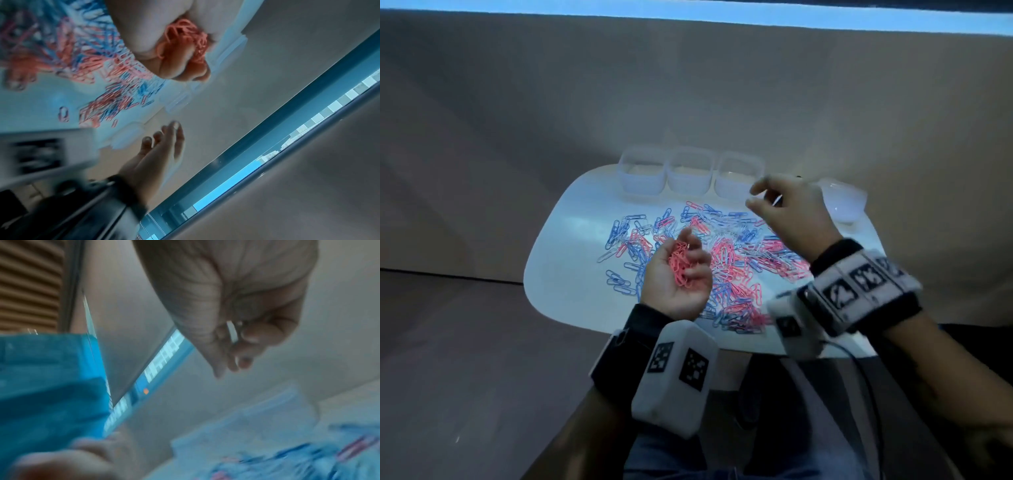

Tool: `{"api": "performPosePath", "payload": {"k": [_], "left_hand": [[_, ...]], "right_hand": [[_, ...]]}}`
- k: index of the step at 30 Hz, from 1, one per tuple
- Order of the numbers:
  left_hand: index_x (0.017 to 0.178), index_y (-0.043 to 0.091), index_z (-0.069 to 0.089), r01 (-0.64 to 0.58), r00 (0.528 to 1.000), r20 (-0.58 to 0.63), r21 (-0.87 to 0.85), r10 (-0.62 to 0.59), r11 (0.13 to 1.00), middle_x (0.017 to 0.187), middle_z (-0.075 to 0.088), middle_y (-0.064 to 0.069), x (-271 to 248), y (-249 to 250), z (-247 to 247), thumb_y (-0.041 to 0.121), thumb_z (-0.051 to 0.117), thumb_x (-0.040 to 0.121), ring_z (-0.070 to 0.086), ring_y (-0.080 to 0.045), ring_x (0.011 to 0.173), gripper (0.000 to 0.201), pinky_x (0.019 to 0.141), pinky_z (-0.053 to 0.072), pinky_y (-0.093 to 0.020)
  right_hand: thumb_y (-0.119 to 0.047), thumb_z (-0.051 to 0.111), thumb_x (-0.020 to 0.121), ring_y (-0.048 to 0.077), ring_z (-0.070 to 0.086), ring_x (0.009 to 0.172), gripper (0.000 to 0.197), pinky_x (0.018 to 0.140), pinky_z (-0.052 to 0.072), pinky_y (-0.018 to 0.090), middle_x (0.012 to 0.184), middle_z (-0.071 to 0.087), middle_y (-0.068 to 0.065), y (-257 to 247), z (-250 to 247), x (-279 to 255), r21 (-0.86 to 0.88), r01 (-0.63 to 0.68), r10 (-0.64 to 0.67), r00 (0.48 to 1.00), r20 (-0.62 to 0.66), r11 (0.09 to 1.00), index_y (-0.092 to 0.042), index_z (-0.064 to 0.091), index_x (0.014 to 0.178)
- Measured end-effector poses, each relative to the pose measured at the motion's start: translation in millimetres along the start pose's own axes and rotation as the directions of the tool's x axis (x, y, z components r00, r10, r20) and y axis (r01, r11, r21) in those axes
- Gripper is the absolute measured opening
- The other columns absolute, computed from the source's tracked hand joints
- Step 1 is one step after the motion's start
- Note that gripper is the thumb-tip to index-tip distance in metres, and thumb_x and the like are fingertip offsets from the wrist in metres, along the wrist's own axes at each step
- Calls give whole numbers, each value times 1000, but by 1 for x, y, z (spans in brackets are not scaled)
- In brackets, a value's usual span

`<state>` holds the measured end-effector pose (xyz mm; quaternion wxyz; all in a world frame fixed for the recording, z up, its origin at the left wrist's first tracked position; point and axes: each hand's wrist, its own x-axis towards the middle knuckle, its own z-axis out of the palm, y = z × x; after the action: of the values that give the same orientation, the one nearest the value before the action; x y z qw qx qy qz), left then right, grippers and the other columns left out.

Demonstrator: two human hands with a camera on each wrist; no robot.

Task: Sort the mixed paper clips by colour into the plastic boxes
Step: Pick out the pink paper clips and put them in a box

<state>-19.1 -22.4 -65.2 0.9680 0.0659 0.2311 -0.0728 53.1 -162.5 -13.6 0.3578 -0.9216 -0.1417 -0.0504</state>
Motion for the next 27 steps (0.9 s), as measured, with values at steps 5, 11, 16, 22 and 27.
{"api": "performPosePath", "payload": {"k": [5, 11, 16, 22, 27], "left_hand": [[45, 15, 52, 12, 999, 34, 192, -19, 981, 41, 36, 7, 0, 16, 10, 35, 33, 98, 33, -2, 28, 59, 26, 16, -11], [53, 17, 51, 15, 1000, 5, 210, -17, 978, 43, 39, 6, -5, 26, 9, 37, 35, 96, 35, -1, 29, 50, 25, 19, -13], [49, 18, 46, -90, 994, 93, 381, 59, 920, 37, 38, 6, -11, 48, 45, 28, 42, 86, 30, -1, 23, 39, 25, 14, -9], [65, 20, 40, -209, 974, 228, 895, -3, 395, 43, 38, 9, -3, 12, 101, 31, 37, 98, 29, 0, 31, 35, 30, 15, -9], [78, 7, 58, -375, 917, 387, 759, -95, -531, 71, 59, -5, 1, -9, 99, 17, 51, 94, 54, -16, 63, 20, 56, 43, -21]], "right_hand": [[-19, 60, 88, 29, 57, 113, 50, 92, 45, 32, 130, 56, 15, 10, 14, 73, -465, 10, 185, 910, 371, 885, -11, 45, 135], [-3, 45, 91, 32, 66, 90, 21, 81, 54, 34, 94, 66, 17, 13, 26, 94, -541, 7, 198, 927, 319, 841, 3, 65, 86], [-9, 50, 90, 33, 63, 91, 20, 78, 48, 31, 97, 67, 17, 0, -11, 29, -474, 86, 17, 978, 208, 876, -10, 69, 97], [-22, 43, 95, 32, 59, 95, 22, 74, 43, 33, 100, 64, 9, -20, -23, -62, -427, 183, -67, 960, 271, 886, -16, 62, 104], [-27, 38, 86, 34, 64, 74, 33, 67, 50, 39, 77, 67, 13, -11, -21, -77, -289, 179, -130, 975, 179, 940, -9, 65, 87]]}}
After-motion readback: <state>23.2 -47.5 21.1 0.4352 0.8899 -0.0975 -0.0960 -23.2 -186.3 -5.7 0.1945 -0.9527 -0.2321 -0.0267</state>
